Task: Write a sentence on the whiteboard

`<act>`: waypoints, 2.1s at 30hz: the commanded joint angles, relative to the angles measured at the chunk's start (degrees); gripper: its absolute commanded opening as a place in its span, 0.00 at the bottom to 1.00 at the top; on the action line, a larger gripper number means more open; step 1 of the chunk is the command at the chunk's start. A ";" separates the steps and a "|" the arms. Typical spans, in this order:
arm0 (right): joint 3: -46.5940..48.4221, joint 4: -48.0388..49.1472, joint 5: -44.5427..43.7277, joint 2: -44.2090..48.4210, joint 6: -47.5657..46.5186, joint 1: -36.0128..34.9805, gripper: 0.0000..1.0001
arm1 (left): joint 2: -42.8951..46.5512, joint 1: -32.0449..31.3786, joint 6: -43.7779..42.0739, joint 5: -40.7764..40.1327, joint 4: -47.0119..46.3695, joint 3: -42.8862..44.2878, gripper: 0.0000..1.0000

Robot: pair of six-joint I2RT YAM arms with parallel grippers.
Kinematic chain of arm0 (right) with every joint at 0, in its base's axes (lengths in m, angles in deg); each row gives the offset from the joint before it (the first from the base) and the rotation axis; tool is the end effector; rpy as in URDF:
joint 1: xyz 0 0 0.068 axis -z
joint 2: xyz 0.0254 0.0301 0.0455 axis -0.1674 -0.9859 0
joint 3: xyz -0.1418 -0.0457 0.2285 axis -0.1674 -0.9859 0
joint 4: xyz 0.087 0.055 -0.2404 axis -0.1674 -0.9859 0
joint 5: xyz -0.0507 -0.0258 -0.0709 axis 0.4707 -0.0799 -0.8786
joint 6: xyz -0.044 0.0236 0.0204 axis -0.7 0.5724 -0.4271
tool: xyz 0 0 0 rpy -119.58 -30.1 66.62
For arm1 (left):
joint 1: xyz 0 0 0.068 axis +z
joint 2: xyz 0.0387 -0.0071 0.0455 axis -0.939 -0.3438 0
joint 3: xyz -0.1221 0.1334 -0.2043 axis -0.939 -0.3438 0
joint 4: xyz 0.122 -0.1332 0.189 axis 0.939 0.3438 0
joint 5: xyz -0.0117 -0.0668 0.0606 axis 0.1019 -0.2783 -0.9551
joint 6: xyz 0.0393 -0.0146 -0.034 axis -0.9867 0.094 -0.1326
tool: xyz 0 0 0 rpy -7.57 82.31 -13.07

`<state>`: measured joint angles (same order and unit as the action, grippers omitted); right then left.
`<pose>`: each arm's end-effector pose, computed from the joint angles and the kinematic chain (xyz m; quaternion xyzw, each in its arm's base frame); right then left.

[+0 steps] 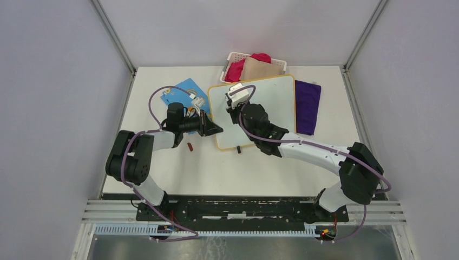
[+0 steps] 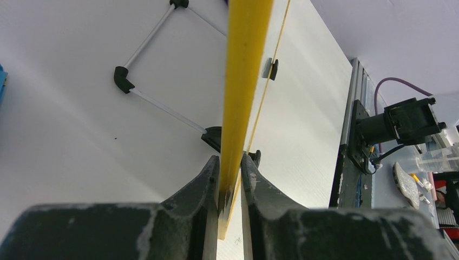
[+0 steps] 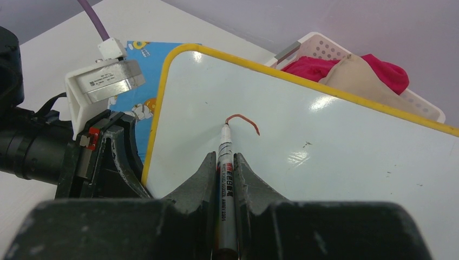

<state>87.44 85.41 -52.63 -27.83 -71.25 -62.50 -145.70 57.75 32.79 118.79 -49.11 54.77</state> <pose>0.2305 0.2785 0.3097 -0.1969 0.7154 0.1309 0.6575 0.3018 -0.0950 0.1672 0.2107 0.7575 -0.5028 0.3591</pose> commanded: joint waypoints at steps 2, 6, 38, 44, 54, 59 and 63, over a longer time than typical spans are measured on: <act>-1.94 -1.46 -2.40 2.11 0.57 0.48 0.00 | 1.66 -0.16 -3.32 -2.27 2.57 1.01 0.02; -2.95 -1.79 -4.05 3.03 0.83 0.93 0.00 | 1.65 -0.16 -3.38 -2.40 2.70 1.10 0.02; -4.29 -1.32 4.23 3.91 1.19 0.18 0.00 | 1.79 -0.78 -4.25 -2.82 3.91 1.23 0.02; -2.62 -0.35 4.05 2.71 3.08 -0.05 0.00 | 1.84 -0.87 -4.63 -3.03 4.30 1.39 0.02; -0.69 -0.05 4.25 1.84 3.13 -0.20 0.00 | 1.79 -0.87 -4.85 -3.17 4.59 1.56 0.02; -4.06 0.90 5.68 6.13 3.77 -0.20 0.00 | 1.79 -0.87 -5.07 -3.29 4.93 1.56 0.02; -6.67 0.95 5.45 10.28 4.97 0.02 0.00 | 1.89 -0.87 -5.35 -3.51 5.28 1.52 0.02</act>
<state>82.26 83.66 -47.29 -23.09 -67.82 -62.52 -145.13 57.01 30.87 117.91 -46.49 55.34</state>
